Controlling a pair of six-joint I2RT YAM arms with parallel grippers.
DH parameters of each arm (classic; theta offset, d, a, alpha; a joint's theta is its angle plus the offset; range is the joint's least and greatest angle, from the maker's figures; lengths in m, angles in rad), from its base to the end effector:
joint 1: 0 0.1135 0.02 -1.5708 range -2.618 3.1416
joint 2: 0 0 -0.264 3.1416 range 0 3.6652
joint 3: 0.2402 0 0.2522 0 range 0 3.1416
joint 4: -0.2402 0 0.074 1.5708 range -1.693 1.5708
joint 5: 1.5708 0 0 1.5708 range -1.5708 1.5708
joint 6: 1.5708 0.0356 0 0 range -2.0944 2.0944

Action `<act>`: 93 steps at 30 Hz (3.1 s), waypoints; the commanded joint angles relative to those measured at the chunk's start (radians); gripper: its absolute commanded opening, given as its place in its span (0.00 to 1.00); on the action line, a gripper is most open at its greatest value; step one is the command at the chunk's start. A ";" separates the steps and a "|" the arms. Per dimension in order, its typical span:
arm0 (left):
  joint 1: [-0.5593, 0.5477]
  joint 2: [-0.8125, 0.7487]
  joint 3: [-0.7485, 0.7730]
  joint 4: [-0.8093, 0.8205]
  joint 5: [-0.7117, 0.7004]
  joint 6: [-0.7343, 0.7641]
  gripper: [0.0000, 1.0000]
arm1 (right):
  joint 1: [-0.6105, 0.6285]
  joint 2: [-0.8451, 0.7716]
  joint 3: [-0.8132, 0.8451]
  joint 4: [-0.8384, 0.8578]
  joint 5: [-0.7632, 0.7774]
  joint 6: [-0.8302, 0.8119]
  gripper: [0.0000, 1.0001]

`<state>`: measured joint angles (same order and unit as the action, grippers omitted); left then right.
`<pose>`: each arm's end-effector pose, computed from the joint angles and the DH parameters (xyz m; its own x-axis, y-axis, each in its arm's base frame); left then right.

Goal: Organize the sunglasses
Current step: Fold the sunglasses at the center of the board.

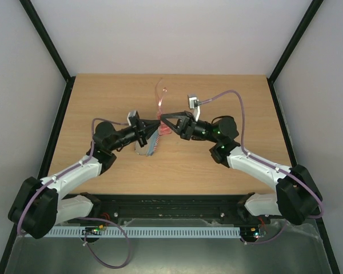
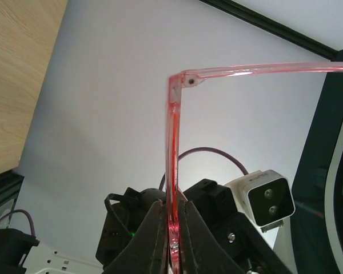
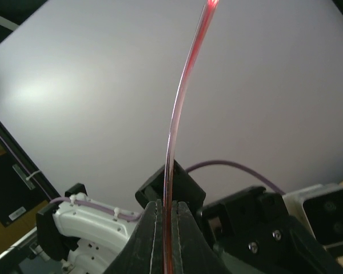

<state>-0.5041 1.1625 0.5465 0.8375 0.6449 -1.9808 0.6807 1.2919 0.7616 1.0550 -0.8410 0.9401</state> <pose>0.2083 -0.1394 0.2857 -0.9016 -0.3397 0.2678 -0.1821 -0.2633 -0.9474 0.1959 0.1928 0.3441 -0.5141 0.2765 -0.8119 -0.8575 -0.1885 0.4788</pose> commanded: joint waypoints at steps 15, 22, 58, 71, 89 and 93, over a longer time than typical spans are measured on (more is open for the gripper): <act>0.043 -0.064 0.144 -0.436 -0.013 0.665 0.02 | 0.005 -0.179 -0.021 -0.532 0.089 -0.177 0.30; 0.044 -0.070 0.151 -0.431 0.056 0.782 0.02 | 0.005 -0.181 0.023 -0.676 0.238 -0.232 0.47; 0.118 -0.202 0.223 -0.689 0.203 1.049 0.02 | -0.019 -0.090 0.281 -0.894 0.380 -0.021 0.75; 0.119 -0.220 0.240 -0.695 0.268 1.069 0.02 | -0.017 0.008 0.292 -0.787 -0.012 -0.119 0.81; 0.118 -0.193 0.272 -0.768 0.218 1.117 0.02 | -0.015 -0.041 0.223 -0.824 0.147 -0.114 0.83; 0.159 -0.160 0.200 -0.713 0.191 1.083 0.02 | -0.017 -0.128 0.181 -0.808 0.278 -0.098 0.83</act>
<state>-0.3820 0.9760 0.7845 0.1150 0.8757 -0.9150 0.6643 1.2541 0.9745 0.2146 -0.6945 0.8131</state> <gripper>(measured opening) 0.045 0.827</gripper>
